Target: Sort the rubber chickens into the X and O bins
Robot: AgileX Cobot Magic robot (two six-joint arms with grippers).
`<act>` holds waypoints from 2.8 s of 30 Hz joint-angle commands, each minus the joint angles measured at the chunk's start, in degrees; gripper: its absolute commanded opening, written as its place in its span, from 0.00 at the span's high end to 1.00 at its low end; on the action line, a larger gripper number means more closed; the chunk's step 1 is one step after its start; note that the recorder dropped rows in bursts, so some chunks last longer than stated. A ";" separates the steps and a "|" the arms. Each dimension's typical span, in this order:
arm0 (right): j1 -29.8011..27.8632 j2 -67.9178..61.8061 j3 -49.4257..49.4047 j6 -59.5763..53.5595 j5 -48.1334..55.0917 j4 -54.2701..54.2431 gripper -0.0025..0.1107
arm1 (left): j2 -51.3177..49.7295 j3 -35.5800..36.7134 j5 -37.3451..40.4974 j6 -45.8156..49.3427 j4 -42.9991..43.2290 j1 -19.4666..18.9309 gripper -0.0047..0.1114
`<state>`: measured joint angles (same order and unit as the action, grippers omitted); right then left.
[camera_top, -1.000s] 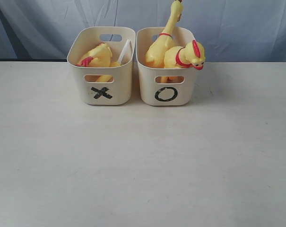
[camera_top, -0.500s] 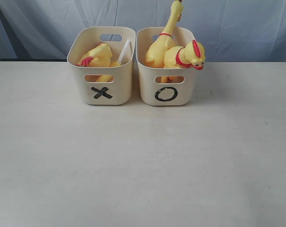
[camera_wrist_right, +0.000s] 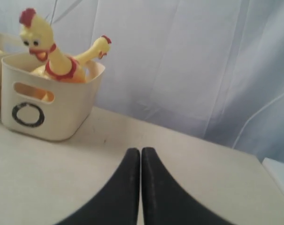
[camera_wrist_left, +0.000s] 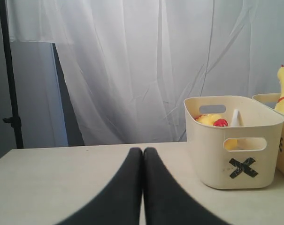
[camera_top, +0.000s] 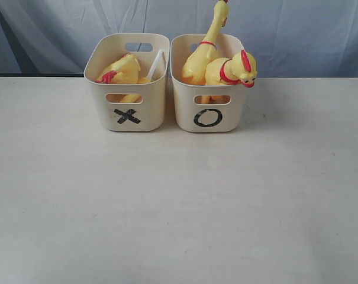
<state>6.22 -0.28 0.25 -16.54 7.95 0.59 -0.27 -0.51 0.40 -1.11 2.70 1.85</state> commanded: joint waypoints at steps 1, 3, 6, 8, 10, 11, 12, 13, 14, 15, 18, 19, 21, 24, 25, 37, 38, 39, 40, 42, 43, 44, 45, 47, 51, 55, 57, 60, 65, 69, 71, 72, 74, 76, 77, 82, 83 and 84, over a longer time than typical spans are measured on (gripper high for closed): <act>0.08 0.28 -0.25 0.04 8.57 0.42 0.96 | 0.27 0.51 2.56 0.03 -0.76 0.04 0.96; 0.08 0.28 -0.25 0.04 8.31 0.42 0.96 | 0.27 0.51 5.25 0.03 -0.76 0.04 0.96; 0.08 0.28 -0.25 0.04 8.43 0.42 0.96 | 0.27 0.51 9.81 0.03 -0.76 0.04 0.96; 0.08 0.28 -0.25 0.04 8.56 0.42 0.96 | 0.27 0.51 13.03 0.03 -0.76 0.04 0.96; 0.08 0.28 -0.25 0.04 8.68 0.42 0.96 | 0.27 0.51 13.10 0.03 -0.76 0.04 0.96; 0.08 0.28 -0.25 0.04 8.68 0.42 0.96 | 0.27 0.51 13.10 0.03 -0.76 0.04 0.96; 0.08 0.28 -0.25 0.04 8.86 0.27 0.96 | 0.27 0.51 13.10 0.03 -0.76 0.04 0.96; 0.08 0.28 -0.25 0.04 9.34 0.26 0.96 | 0.27 0.51 13.10 0.03 -0.76 0.04 0.96; 0.08 0.28 -0.25 0.04 9.48 0.26 0.96 | 0.27 0.51 13.10 0.03 -0.76 0.04 0.96; 0.08 0.28 -0.25 0.04 9.48 0.26 0.96 | 0.27 0.51 13.11 0.03 -0.76 0.04 0.96; 0.08 0.28 -0.25 0.04 9.48 0.26 0.96 | 0.27 0.51 12.99 0.03 -0.55 0.04 0.96; 0.08 0.28 -0.25 0.04 9.48 0.26 0.96 | 0.27 0.51 12.99 0.03 -0.55 0.04 0.96; 0.08 0.28 -0.25 0.04 9.48 0.26 0.96 | 0.27 0.51 12.99 0.03 -0.55 0.04 0.96; 0.08 0.28 -0.25 0.04 9.48 0.26 0.96 | 0.27 0.51 12.99 0.03 -0.55 0.04 0.96; 0.08 0.28 -0.25 0.04 9.48 0.26 0.96 | 0.27 0.51 12.99 0.03 -0.55 0.04 0.96; 0.08 0.28 -0.25 0.04 7.77 -2.38 0.96 | 0.27 0.51 11.43 0.13 0.79 0.04 0.96; 0.08 0.28 -0.25 0.04 7.92 -2.38 0.96 | 0.27 0.51 11.43 0.13 0.79 0.04 0.96; 0.08 0.28 -0.25 0.36 8.13 -2.38 0.96 | 0.27 0.51 11.43 0.13 0.79 0.04 0.96; 0.08 0.28 -0.25 2.09 8.36 -2.38 0.96 | 0.27 0.51 11.43 0.13 0.79 0.04 0.96; 0.08 0.28 -0.25 6.81 8.80 -2.47 0.96 | 0.27 0.51 11.43 0.13 0.79 0.04 0.96; 0.08 0.28 -0.25 9.08 8.80 -2.47 0.96 | 0.27 0.51 11.43 0.13 0.79 0.04 0.96; 0.08 0.28 -0.25 11.30 8.90 -2.50 0.96 | 0.27 0.51 11.43 0.13 0.79 0.04 0.96; 0.08 0.28 -0.25 11.30 9.04 -2.50 0.96 | 0.27 0.51 11.43 0.13 0.79 0.04 0.96; 0.08 0.28 -0.25 11.18 9.49 -2.50 0.96 | 0.27 0.51 11.43 0.13 0.79 0.04 0.96; 0.08 0.28 -0.25 11.18 10.65 -2.50 0.96 | 0.27 0.51 11.43 0.13 0.79 0.04 0.96; 0.08 0.28 -0.25 11.18 11.88 -2.50 0.96 | 0.27 0.51 11.43 0.13 0.79 0.04 0.96; 0.08 0.28 -0.25 11.18 11.88 -2.50 0.96 | 0.27 0.51 11.43 0.13 0.79 0.04 0.96; 0.08 0.28 -0.25 11.18 11.88 -2.50 0.96 | 0.27 0.51 11.43 0.13 0.79 0.04 0.96; 0.08 0.28 -0.25 11.18 11.59 -2.61 0.96 | 0.27 0.51 11.43 0.13 0.79 0.04 0.96; 0.08 0.28 -0.25 11.18 11.59 -2.61 0.96 | 0.27 0.51 11.43 0.13 0.79 0.04 0.96; 0.08 0.28 -0.25 11.18 11.59 -2.61 0.96 | 0.27 0.51 11.43 0.13 0.79 0.04 0.96; 0.08 0.28 -0.25 11.18 11.59 -2.61 0.96 | 0.27 0.51 11.43 0.13 0.79 0.04 0.96; 0.08 0.28 -0.25 11.18 11.59 -2.61 0.96 | 0.27 0.51 11.43 0.13 0.79 0.04 0.96; 0.08 0.28 -0.25 11.18 11.59 -2.61 0.96 | 0.27 0.51 11.43 0.13 0.79 0.04 0.96; 0.08 0.28 -0.25 11.18 11.59 -2.61 0.96 | 0.27 0.51 11.43 0.13 0.79 0.04 0.96; 0.08 0.28 -0.25 11.18 11.88 -2.61 0.96 | 0.27 0.51 11.43 0.13 0.79 0.04 0.96; 0.08 0.28 -0.25 11.18 11.88 -2.61 0.96 | 0.27 0.51 11.43 0.13 0.79 0.04 0.96; 0.08 0.28 -0.25 11.18 11.77 -2.61 0.96 | 0.27 0.51 11.43 0.13 0.79 0.04 0.96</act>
<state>6.22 -0.28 0.12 -5.39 19.99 -1.88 -0.27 -0.28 12.40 -1.02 3.27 1.85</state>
